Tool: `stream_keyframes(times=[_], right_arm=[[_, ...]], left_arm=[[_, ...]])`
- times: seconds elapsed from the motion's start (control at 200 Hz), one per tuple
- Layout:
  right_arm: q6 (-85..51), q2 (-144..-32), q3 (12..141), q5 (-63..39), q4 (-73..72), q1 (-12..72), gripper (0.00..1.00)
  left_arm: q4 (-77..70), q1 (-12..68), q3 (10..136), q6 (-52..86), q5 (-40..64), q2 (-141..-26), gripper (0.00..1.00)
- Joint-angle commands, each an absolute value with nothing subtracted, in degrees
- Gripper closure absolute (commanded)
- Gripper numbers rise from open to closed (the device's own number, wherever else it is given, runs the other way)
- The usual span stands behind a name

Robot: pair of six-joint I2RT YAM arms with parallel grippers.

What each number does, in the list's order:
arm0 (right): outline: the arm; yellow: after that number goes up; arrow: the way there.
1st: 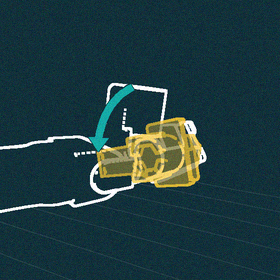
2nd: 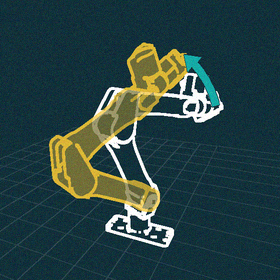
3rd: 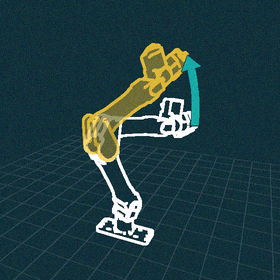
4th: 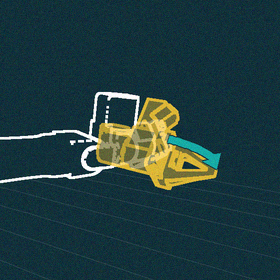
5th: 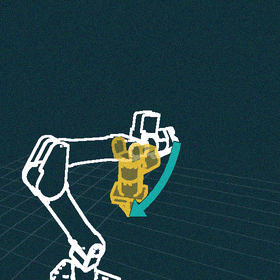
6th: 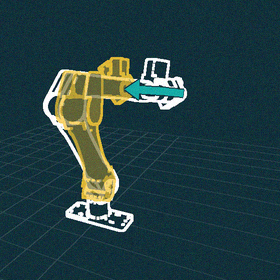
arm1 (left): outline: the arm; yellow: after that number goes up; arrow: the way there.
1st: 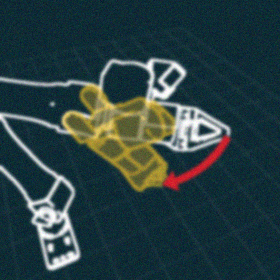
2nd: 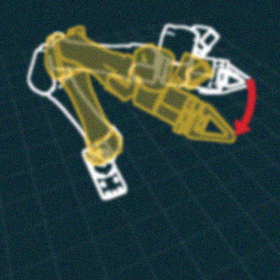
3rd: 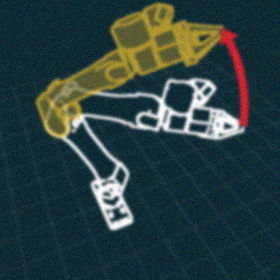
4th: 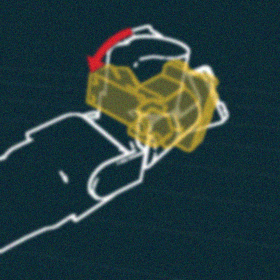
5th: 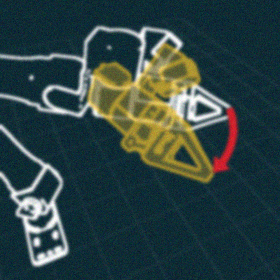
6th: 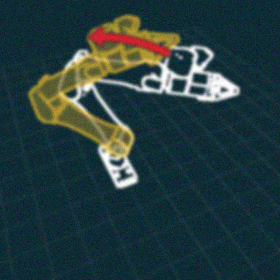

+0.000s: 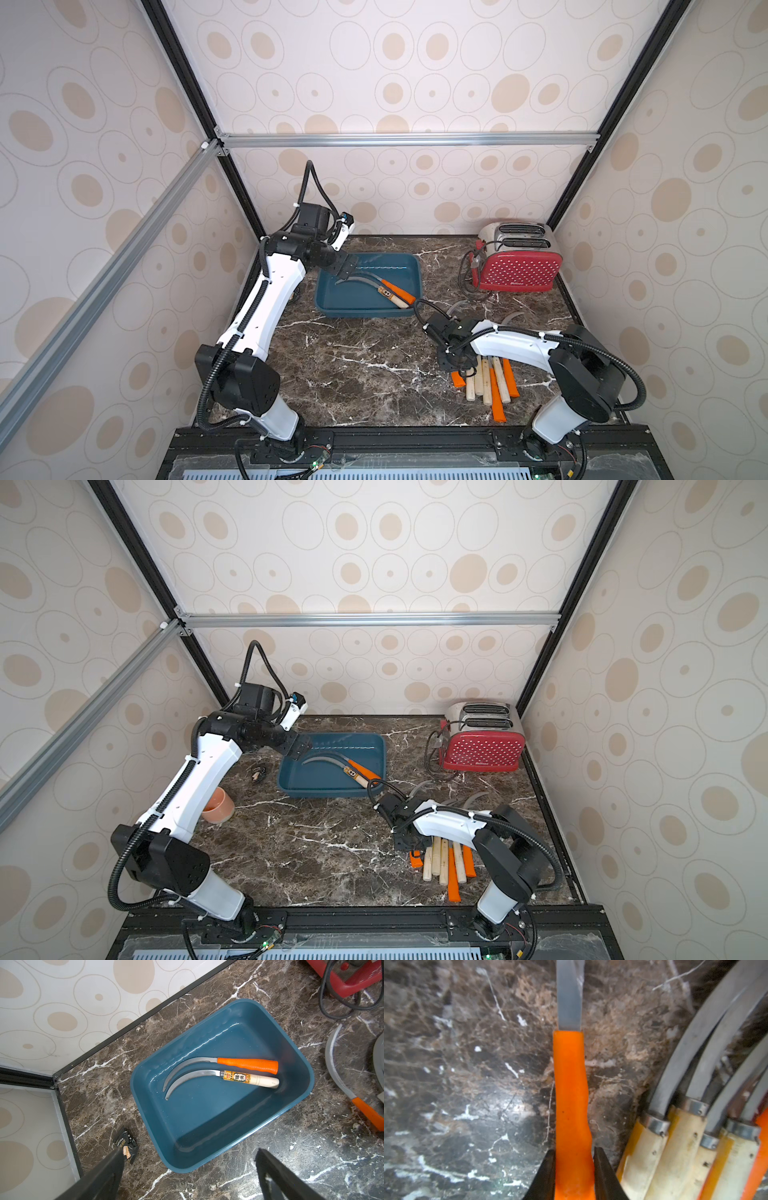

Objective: Put small sickles into storage boxes
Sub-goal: Pick up the sickle at the center of the board.

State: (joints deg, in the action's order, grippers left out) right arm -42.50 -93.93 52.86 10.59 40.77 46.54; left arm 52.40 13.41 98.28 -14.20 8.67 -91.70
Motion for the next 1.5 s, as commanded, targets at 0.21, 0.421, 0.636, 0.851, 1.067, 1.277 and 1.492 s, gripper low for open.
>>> stream_keyframes(times=[0.21, 0.421, 0.636, 0.851, 1.067, 1.277, 1.492], right_arm=[[-41.4, -95.1, 56.5, 14.6, 43.4, 46.4, 0.96], [-40.4, -94.3, 57.9, 17.6, 46.9, 46.4, 0.96], [-39.9, -94.6, 59.5, 21.7, 51.3, 46.6, 0.96], [-40.2, -95.8, 62.6, 26.8, 56.1, 47.4, 0.96], [-41.8, -99.1, 66.9, 33.5, 62.8, 48.8, 0.96], [-42.4, -101.2, 68.0, 35.5, 64.2, 49.2, 0.96], [-43.5, -103.2, 68.6, 36.9, 66.0, 49.4, 0.96]], left_arm=[[53.2, 13.6, 100.4, -14.6, 8.5, -91.8, 0.01], [52.9, 13.7, 100.4, -14.5, 8.4, -91.9, 0.01], [52.7, 13.6, 100.5, -14.5, 8.3, -91.9, 0.01], [52.2, 13.6, 101.0, -14.2, 8.1, -92.1, 0.01], [50.5, 13.6, 102.2, -12.7, 7.5, -92.0, 0.01], [48.8, 13.6, 103.2, -11.6, 6.1, -91.5, 0.01], [48.8, 13.6, 102.9, -11.4, 6.3, -91.2, 0.01]])
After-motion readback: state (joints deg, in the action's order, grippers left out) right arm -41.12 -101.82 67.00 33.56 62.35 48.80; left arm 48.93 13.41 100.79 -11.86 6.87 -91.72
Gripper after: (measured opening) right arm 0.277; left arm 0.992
